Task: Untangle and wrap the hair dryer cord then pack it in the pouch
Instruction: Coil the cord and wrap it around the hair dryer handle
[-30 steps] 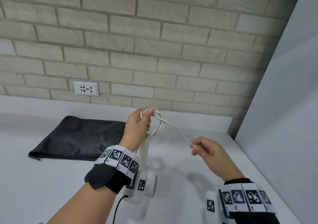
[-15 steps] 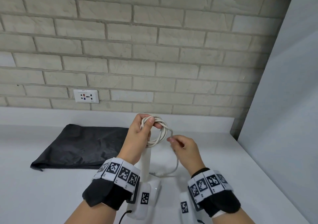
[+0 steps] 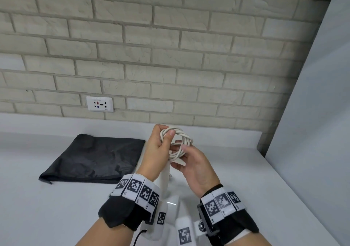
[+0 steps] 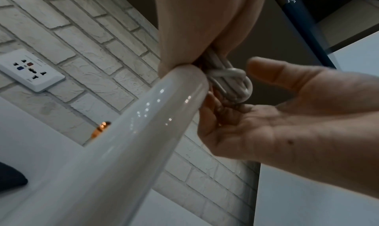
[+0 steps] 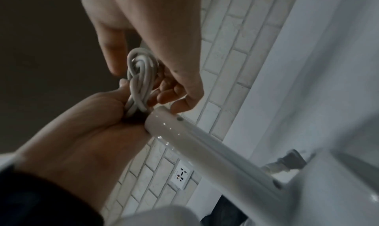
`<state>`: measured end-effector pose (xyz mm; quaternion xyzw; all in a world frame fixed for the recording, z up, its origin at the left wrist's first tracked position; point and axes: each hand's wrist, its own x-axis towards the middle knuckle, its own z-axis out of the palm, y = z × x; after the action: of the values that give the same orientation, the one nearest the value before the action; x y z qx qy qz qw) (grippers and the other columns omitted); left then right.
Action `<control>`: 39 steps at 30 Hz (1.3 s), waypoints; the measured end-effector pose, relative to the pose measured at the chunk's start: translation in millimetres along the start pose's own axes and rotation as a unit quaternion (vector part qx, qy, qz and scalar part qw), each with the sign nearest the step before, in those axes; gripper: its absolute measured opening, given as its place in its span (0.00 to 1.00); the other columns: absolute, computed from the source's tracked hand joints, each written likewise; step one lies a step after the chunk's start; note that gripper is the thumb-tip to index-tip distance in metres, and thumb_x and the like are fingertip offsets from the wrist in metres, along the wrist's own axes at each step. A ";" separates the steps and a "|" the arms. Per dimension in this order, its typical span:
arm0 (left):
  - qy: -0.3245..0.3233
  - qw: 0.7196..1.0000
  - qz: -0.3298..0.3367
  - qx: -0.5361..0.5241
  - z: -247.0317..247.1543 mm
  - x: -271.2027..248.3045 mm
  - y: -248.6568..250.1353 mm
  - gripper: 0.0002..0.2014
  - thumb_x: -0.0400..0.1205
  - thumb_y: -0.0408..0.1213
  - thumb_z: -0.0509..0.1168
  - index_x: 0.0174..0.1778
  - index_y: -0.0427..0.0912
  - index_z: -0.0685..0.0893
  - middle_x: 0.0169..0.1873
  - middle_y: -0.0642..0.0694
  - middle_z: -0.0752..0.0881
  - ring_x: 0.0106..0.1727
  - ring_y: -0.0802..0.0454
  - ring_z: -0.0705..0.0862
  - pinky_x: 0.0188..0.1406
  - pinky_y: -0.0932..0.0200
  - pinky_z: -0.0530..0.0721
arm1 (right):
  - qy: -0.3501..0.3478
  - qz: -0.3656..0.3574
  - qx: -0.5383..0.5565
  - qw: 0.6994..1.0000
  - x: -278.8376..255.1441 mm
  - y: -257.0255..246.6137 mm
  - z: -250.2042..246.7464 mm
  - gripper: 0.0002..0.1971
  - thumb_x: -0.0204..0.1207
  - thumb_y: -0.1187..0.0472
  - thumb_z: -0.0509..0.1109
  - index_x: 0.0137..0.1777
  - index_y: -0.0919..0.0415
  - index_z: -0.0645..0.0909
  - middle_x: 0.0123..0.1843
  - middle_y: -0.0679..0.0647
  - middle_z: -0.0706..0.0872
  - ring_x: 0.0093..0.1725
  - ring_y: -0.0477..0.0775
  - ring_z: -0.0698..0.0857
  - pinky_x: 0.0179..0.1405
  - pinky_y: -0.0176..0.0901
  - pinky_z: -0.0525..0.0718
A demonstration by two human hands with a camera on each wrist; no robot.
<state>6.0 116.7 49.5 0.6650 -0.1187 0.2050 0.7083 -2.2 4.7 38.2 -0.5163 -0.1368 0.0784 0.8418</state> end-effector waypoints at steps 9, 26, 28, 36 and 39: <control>0.020 1.000 0.004 0.014 5.9 -1.0 1.1 0.04 0.82 0.37 0.61 0.42 0.44 0.75 0.33 0.51 0.81 0.33 0.59 0.81 0.34 0.64 0.81 | 0.001 0.005 0.148 0.989 -0.3 7.9 8.0 0.10 0.77 0.61 0.61 0.48 0.64 0.82 0.39 0.55 0.88 0.39 0.49 0.85 0.43 0.39 0.82; 0.047 0.998 -0.031 0.026 9.2 7.9 -2.6 0.04 0.81 0.35 0.63 0.47 0.45 0.74 0.33 0.51 0.77 0.30 0.58 0.74 0.30 0.68 0.76 | 0.086 0.039 -0.281 0.955 -20.4 -20.7 -15.6 0.06 0.71 0.75 0.63 0.40 0.66 0.77 0.33 0.57 0.79 0.27 0.49 0.81 0.24 0.37 0.80; 0.051 0.998 -0.034 0.035 11.3 8.8 -1.9 0.04 0.81 0.35 0.63 0.49 0.43 0.74 0.33 0.51 0.77 0.26 0.60 0.74 0.22 0.71 0.75 | 0.079 0.033 -0.304 0.949 -27.7 -23.8 -22.3 0.08 0.71 0.75 0.63 0.33 0.67 0.79 0.30 0.57 0.80 0.29 0.49 0.84 0.30 0.37 0.83; 0.060 0.995 -0.079 0.004 17.3 15.4 1.9 0.03 0.82 0.39 0.61 0.43 0.49 0.74 0.30 0.51 0.74 0.26 0.56 0.71 0.21 0.66 0.72 | 0.048 -0.077 0.050 0.995 -46.6 -15.8 -29.7 0.08 0.79 0.67 0.56 0.43 0.63 0.77 0.23 0.50 0.72 0.25 0.48 0.78 0.44 0.43 0.88; 0.057 0.993 -0.096 -0.023 16.7 16.3 4.0 0.04 0.83 0.37 0.60 0.50 0.43 0.73 0.31 0.47 0.78 0.25 0.57 0.75 0.19 0.69 0.75 | 0.072 -0.079 -0.082 0.991 -47.2 -18.1 -39.8 0.13 0.82 0.64 0.55 0.46 0.60 0.82 0.22 0.48 0.63 0.19 0.44 0.61 0.22 0.33 0.72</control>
<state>20.5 102.5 61.7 0.6438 -0.0186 0.1707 0.7457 -34.8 -50.2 30.2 -0.5756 -0.1223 -0.0373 0.8077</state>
